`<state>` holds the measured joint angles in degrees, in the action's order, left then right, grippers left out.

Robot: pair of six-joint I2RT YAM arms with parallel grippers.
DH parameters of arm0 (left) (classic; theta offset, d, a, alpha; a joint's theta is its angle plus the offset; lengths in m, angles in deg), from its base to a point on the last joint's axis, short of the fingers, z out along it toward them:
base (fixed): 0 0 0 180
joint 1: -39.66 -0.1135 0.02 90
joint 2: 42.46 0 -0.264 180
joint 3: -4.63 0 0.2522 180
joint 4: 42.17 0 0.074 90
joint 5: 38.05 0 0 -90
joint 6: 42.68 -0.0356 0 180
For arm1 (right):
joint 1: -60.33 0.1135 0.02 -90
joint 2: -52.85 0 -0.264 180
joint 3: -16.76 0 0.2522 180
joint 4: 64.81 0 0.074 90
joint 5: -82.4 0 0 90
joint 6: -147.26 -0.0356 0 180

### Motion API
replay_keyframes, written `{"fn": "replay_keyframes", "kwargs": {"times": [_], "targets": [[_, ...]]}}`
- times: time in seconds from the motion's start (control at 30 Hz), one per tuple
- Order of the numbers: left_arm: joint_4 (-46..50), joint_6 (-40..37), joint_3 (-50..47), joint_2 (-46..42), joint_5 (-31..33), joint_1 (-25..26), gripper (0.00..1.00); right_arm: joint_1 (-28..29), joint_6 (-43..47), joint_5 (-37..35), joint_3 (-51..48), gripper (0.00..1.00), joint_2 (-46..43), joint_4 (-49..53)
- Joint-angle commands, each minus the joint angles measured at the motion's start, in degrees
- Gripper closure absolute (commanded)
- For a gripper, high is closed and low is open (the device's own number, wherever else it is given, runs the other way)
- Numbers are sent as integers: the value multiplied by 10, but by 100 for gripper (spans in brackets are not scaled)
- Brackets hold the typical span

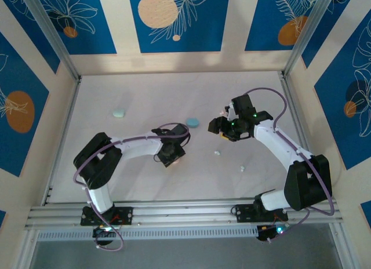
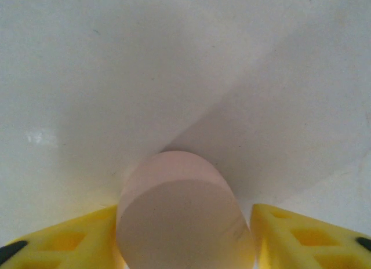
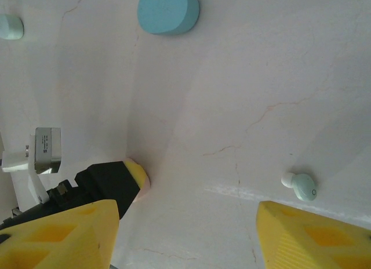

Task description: Insert wireless bluetooth earbuds into charging case

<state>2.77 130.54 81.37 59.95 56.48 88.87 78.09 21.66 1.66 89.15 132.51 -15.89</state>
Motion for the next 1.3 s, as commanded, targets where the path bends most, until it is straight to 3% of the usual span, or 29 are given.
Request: {"fn": "replay_keyframes", "kwargs": {"times": [0.0,0.13,0.23,0.37,0.47,0.67,0.8,0.97,1.27], "targets": [[21,23,17,6,-1,4,36,-1,3,20,-10,36,-6,-12],[51,-13,25,-35,58,4,26,9,15,41,-16,37,4,-44],[82,-42,15,-95,140,4,18,37,43,32,-20,37,12,-81],[70,-64,-62,-216,242,-10,14,113,123,-10,-46,37,21,-161],[9,-115,-147,-325,275,-35,14,181,192,-56,-78,37,30,-236],[-86,-269,-259,-513,269,-101,12,284,360,-104,-145,34,62,-375],[-111,-338,-286,-582,249,-139,7,308,395,-107,-151,33,107,-412],[-97,-382,-275,-582,206,-175,3,317,425,-78,-155,32,137,-451],[-107,-400,-268,-545,166,-189,2,318,445,-95,-140,32,185,-454]]}}
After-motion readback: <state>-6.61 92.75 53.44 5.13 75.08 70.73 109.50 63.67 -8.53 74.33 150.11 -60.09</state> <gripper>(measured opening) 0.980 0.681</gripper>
